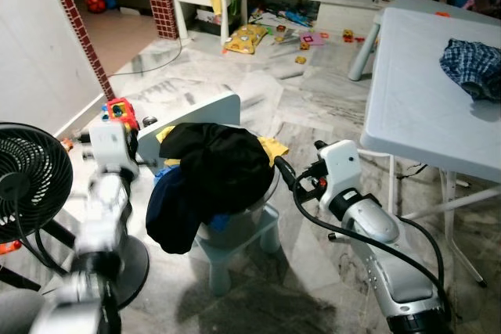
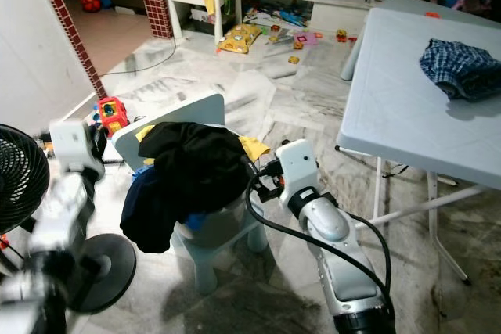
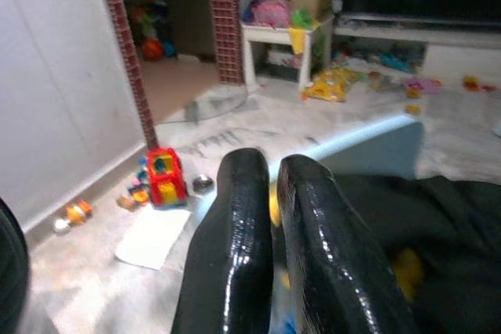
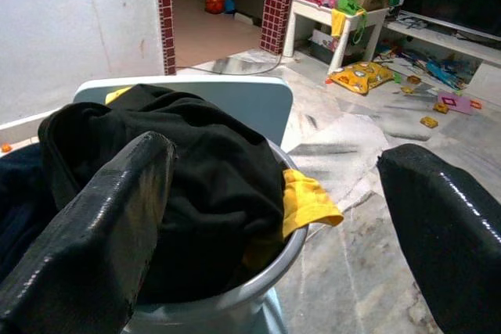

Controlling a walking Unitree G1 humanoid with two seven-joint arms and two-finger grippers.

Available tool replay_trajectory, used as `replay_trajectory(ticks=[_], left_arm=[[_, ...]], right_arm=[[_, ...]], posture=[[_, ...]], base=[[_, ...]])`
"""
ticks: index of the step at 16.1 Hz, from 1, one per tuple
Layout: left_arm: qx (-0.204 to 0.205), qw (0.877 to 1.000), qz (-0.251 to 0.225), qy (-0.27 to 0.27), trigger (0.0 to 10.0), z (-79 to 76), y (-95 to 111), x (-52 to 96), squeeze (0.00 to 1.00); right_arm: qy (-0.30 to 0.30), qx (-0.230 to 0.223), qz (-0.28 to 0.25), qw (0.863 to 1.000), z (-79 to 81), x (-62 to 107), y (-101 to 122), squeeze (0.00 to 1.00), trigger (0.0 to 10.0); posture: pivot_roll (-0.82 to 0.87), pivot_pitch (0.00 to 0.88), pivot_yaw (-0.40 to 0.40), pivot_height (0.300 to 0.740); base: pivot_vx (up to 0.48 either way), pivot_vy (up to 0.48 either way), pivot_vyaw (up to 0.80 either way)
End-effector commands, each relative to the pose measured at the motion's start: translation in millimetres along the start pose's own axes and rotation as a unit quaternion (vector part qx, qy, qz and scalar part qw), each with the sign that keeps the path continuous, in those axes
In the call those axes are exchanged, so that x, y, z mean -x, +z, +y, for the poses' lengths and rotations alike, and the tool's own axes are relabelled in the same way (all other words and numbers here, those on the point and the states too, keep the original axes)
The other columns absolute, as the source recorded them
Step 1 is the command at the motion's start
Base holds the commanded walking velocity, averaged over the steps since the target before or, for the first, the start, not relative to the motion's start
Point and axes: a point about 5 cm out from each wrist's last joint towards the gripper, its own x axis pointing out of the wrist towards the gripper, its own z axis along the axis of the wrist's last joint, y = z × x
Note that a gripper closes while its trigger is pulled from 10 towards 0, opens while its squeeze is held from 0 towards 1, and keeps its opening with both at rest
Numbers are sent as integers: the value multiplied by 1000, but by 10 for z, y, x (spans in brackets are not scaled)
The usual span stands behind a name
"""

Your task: Hang hanger

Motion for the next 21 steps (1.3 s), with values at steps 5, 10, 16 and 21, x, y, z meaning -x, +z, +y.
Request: replay_trajectory(ticks=[5,10,16,21], left_arm=[[-29,999,-13,-43,10000,-233,55,851,827],[-24,999,28,-40,10000,-240,-36,1145,1000],[-4,995,53,-83,10000,-462,-22,1088,0],[5,994,57,-89,10000,-506,-6,1070,0]], right_arm=[[-17,5,32,999,-45,59,-124,0,10000],[-6,3,26,1000,19,-39,-85,0,10000],[-2,14,28,1000,55,-26,-103,0,10000],[2,16,21,1000,63,-37,-79,0,10000]], posture=[[-117,46,-19,740],[-110,49,-12,740],[-120,55,-6,740],[-121,54,-4,740]], base=[[0,0,0],[0,0,0],[0,0,0],[0,-49,441]])
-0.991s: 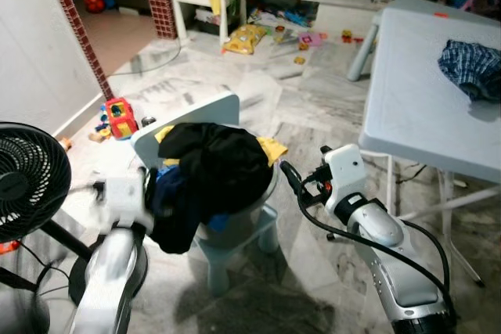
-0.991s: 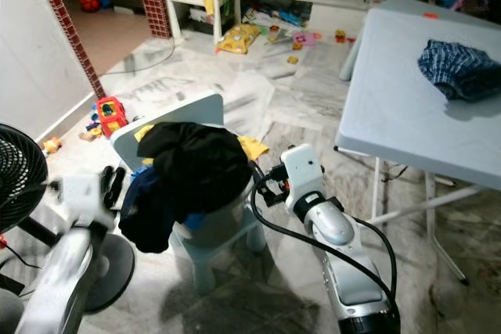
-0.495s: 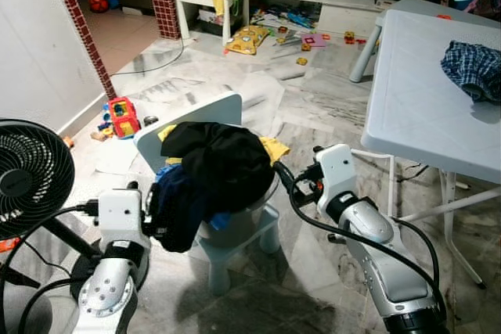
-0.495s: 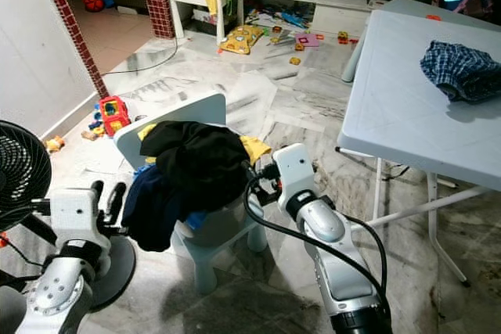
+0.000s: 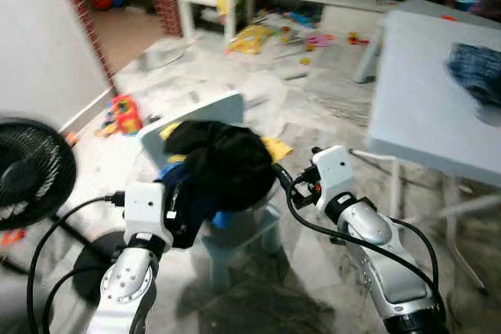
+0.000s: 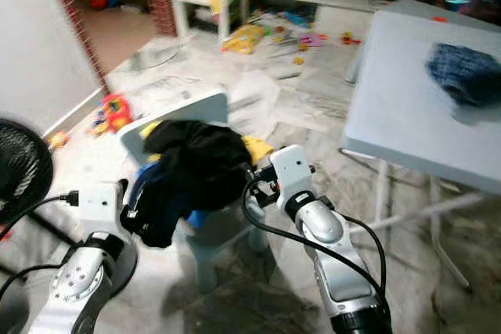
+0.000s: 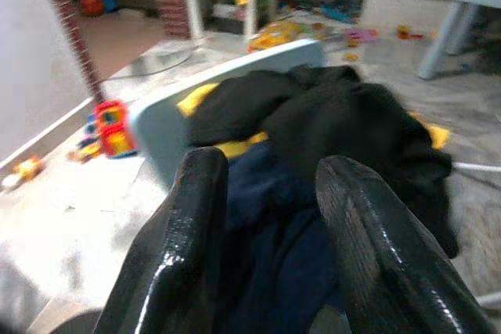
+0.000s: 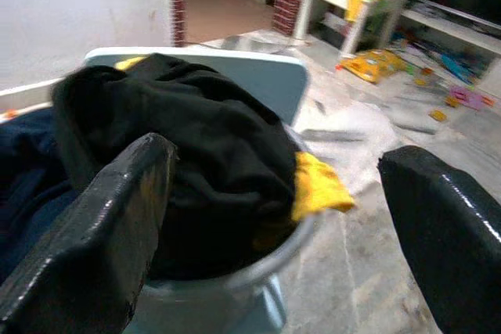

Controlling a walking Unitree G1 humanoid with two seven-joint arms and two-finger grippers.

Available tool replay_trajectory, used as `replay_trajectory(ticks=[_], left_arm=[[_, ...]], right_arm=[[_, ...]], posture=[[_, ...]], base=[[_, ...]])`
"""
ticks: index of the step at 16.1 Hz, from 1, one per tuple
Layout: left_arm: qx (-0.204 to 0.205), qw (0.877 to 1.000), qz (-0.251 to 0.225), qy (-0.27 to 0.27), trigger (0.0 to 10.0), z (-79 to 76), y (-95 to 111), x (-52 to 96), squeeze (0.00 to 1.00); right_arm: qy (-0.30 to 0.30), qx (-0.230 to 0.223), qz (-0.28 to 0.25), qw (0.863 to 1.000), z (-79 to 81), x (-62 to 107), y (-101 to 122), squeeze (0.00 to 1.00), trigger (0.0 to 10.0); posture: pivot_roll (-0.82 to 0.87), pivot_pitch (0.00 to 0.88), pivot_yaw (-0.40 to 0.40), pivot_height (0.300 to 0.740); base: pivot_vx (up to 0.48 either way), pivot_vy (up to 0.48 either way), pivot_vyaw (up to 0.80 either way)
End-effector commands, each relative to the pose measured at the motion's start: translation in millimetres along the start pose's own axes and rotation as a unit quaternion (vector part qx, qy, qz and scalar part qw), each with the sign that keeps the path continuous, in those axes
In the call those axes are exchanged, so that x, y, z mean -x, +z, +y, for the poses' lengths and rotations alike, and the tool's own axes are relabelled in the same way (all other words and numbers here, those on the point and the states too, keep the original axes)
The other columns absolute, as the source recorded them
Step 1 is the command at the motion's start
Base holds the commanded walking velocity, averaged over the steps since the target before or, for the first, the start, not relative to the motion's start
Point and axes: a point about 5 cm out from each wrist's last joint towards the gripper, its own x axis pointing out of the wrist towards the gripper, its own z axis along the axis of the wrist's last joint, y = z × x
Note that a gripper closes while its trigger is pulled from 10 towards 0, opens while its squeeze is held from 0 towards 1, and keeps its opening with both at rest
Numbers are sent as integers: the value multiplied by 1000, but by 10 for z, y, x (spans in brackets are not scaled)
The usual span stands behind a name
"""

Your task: Hang hanger

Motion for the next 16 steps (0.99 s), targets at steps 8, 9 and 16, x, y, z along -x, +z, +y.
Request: replay_trajectory(ticks=[8,9,16], left_arm=[[8,1000,14,1,10000,21,-2,-8,0],[8,1000,12,2,10000,22,2,-10,0],[37,999,-5,0,10000,23,48,-45,0]], right_arm=[[4,-3,-6,1000,21,-16,27,0,10000],[4,-3,-6,1000,23,-17,27,0,10000],[8,3,-10,1000,37,-22,31,0,10000]], posture=[[-123,59,-3,740],[-123,57,-2,740],[-124,52,-1,740]], base=[[0,-342,163],[0,0,0],[0,0,130]])
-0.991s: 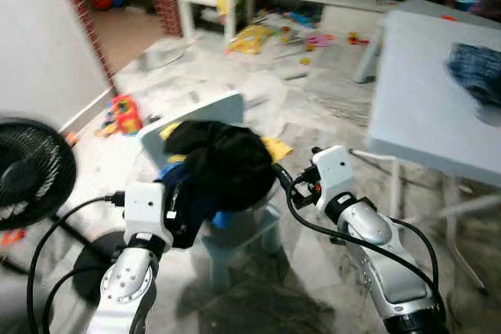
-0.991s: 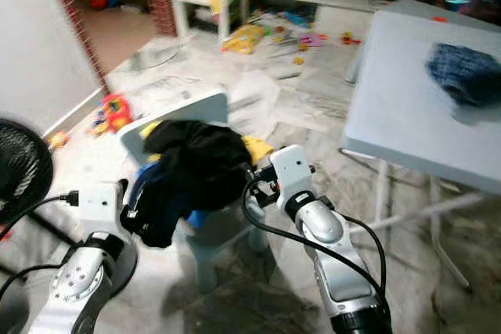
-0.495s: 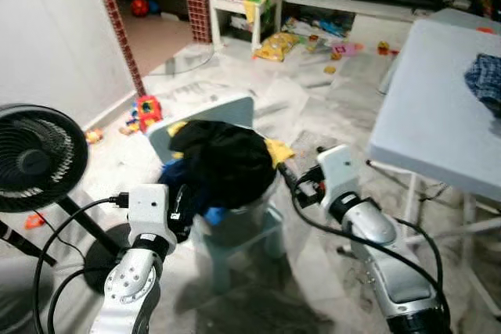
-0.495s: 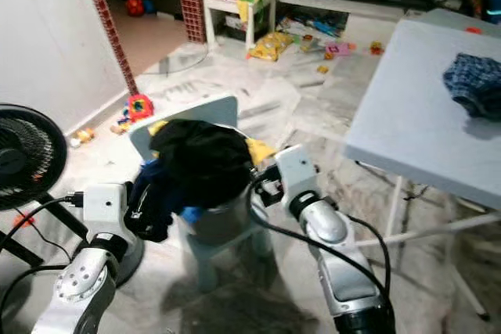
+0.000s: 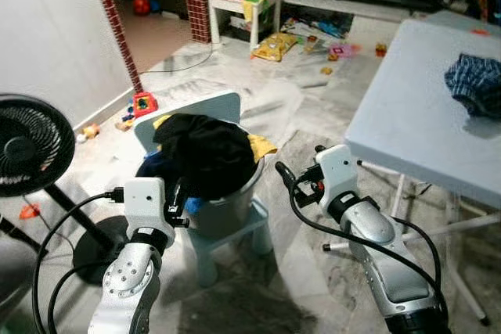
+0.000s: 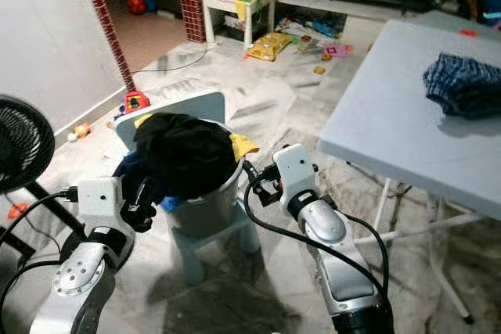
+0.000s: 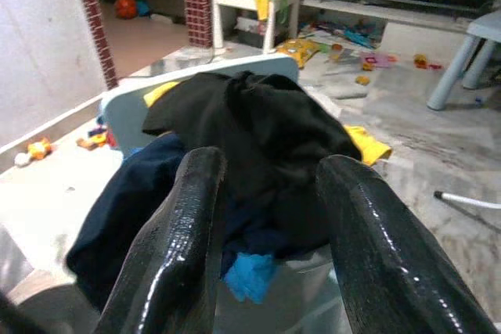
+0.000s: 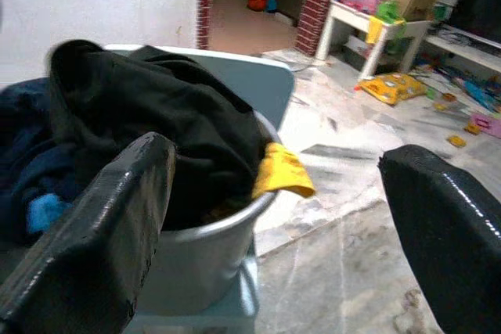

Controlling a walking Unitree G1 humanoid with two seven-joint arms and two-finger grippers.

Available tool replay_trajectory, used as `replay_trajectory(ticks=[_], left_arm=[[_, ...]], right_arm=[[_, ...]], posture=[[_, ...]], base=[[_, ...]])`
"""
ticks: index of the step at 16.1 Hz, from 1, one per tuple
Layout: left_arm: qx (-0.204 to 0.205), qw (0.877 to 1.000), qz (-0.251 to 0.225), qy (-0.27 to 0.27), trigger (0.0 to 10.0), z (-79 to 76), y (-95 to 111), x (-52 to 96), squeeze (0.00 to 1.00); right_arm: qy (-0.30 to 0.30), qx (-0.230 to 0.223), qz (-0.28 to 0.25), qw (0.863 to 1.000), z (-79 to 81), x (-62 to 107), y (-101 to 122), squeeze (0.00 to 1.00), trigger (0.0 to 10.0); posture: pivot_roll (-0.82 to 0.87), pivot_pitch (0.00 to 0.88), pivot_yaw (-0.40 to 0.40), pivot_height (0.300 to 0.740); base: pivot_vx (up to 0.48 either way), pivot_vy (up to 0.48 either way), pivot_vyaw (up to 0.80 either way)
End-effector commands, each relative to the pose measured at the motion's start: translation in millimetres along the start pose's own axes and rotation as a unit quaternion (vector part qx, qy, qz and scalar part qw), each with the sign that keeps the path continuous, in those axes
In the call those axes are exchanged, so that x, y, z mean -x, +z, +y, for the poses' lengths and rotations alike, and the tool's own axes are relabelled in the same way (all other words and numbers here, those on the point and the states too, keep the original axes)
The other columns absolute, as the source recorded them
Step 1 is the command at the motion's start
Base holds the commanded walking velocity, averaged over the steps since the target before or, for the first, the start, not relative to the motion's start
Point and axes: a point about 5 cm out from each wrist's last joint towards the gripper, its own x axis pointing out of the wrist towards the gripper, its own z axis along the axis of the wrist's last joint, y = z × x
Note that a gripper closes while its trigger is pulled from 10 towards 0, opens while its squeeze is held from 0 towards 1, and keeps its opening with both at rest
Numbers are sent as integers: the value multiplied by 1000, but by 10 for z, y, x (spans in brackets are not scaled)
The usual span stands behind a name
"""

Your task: Hang hanger

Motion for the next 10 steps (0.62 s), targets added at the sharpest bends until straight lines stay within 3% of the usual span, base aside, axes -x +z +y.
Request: replay_trajectory(ticks=[1,3,10], left_arm=[[1,1000,0,1,10000,36,5,3,0],[5,1000,-5,-10,10000,13,23,-12,0],[7,1000,-9,-29,10000,-20,39,-38,0]], right_arm=[[7,2,-6,1000,34,-23,28,0,10000],[7,1,-7,1000,33,-33,37,0,10000],[7,3,-10,1000,30,-43,44,0,10000]], posture=[[-123,51,-3,740],[-123,47,-3,740],[-125,38,-1,740]], base=[[0,0,463],[124,0,0],[381,0,0]])
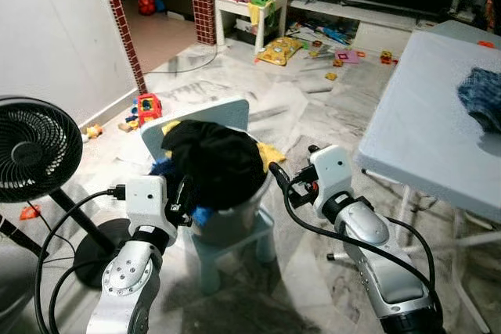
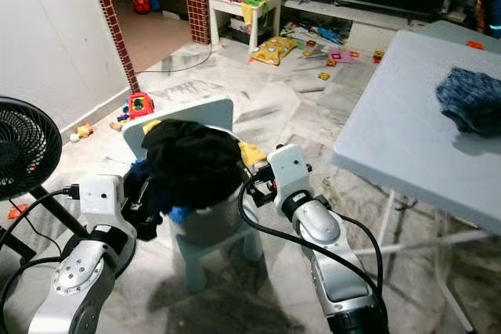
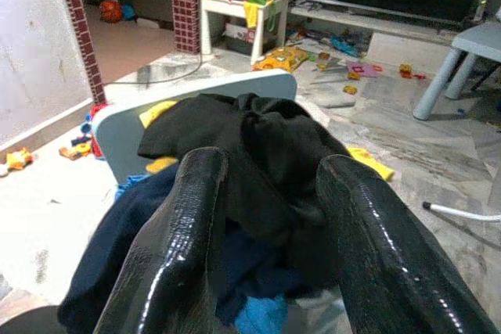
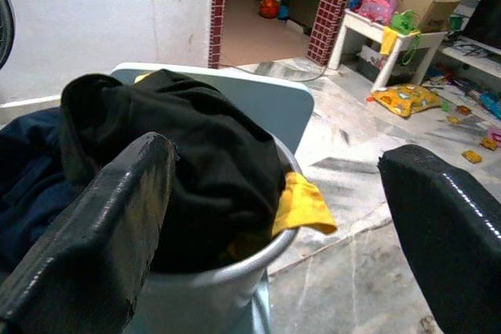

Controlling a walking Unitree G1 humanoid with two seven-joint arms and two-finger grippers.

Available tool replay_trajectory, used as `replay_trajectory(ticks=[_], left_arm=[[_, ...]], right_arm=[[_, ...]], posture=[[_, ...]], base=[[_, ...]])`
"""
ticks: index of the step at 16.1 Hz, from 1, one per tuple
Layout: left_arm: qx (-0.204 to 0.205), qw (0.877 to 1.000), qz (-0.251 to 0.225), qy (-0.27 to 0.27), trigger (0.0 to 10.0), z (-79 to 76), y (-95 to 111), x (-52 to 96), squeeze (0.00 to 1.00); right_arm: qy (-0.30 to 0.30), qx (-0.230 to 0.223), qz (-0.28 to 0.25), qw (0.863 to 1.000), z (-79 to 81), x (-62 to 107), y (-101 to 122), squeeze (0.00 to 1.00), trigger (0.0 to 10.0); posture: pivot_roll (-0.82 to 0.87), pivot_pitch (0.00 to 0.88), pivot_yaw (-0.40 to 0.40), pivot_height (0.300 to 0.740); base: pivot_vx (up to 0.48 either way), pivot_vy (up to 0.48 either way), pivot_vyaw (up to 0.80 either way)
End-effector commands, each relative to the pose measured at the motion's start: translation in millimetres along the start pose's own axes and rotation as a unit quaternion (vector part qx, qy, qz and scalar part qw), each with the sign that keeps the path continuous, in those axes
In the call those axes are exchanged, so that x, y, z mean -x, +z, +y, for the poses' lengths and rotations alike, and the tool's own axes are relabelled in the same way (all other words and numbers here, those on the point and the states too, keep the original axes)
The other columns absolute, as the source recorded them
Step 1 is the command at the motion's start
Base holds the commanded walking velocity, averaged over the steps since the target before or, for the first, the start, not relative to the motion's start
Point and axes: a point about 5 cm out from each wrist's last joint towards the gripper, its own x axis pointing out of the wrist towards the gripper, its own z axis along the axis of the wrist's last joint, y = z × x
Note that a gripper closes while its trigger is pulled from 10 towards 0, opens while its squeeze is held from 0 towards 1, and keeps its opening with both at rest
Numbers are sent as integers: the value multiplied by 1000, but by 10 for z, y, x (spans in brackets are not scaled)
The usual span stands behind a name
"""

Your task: Hang hanger

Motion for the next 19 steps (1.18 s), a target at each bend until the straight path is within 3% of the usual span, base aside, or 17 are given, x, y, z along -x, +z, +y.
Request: replay_trajectory(ticks=[1,10,14,16,19], left_arm=[[1,1000,-2,-5,10000,2,10,-23,0],[-1,1000,7,-6,10000,2,-14,-31,0],[-6,1000,18,14,10000,28,-47,-51,0],[-33,999,40,0,10000,18,-115,-33,0],[-93,991,59,-74,10000,-30,-152,31,0]], right_arm=[[1,4,-2,1000,-6,-27,24,0,10000],[2,4,-2,1000,20,-34,12,0,10000],[1,4,-1,1000,9,-37,3,0,10000],[2,5,0,1000,9,-42,0,0,10000],[2,6,0,1000,8,-47,-1,0,10000]], posture=[[-125,38,-1,740],[-123,43,5,740],[-122,42,4,740],[-119,42,2,740],[-117,42,1,740]], base=[[412,0,0],[404,0,0],[0,0,0],[0,0,0],[0,0,0]])
